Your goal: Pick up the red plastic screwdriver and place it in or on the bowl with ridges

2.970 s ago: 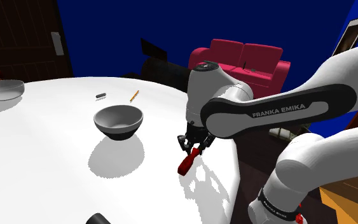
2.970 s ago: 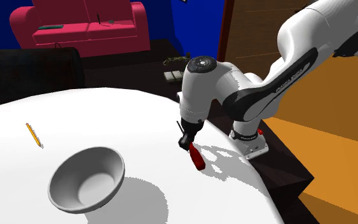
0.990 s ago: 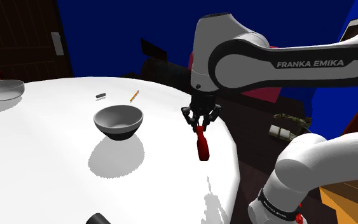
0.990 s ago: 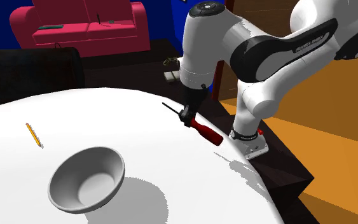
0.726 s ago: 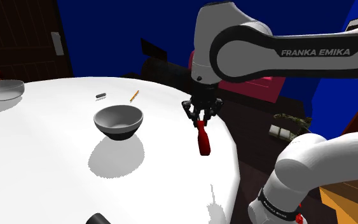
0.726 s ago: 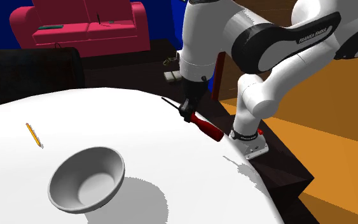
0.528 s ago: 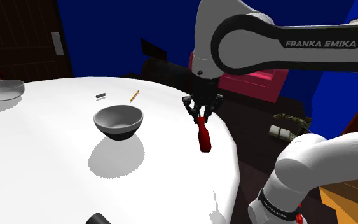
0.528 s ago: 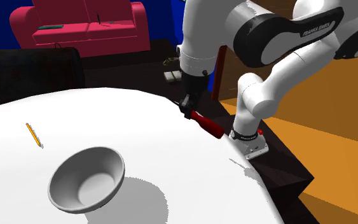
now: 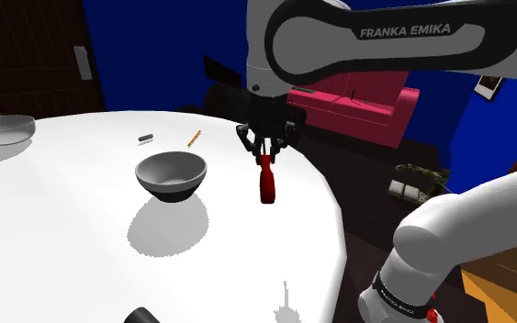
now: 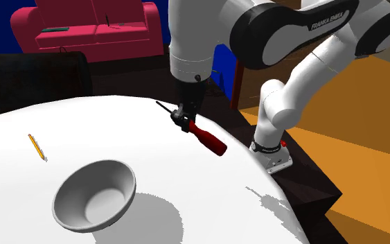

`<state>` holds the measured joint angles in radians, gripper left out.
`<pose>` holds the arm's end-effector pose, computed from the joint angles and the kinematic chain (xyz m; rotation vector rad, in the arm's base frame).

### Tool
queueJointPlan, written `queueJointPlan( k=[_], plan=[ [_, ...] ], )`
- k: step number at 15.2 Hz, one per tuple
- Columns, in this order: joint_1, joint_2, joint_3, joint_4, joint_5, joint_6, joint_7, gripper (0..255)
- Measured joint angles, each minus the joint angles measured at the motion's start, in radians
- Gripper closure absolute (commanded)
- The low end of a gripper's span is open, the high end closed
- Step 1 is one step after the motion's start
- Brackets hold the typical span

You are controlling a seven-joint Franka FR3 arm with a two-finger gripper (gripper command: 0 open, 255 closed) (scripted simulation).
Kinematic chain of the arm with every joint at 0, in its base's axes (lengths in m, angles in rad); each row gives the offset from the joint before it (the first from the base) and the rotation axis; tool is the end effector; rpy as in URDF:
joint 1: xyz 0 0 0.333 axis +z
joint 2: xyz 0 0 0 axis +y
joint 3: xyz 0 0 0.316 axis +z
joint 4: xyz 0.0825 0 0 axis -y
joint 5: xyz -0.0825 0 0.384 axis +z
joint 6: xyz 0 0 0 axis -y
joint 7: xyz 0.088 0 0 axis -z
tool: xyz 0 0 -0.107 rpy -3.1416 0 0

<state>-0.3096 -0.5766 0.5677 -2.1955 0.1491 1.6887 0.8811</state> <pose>0.3772 0.1561 0.5631 2.8174 -1.0577 0.1109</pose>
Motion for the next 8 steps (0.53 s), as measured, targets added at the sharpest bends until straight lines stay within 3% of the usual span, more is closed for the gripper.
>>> queueJointPlan(
  k=[3,8],
  plan=[
    [-0.038,0.126,0.064,0.096,-0.037,0.025,0.053,255],
    [-0.098,0.374,0.174,0.302,-0.16,0.028,0.159,255]
  ],
)
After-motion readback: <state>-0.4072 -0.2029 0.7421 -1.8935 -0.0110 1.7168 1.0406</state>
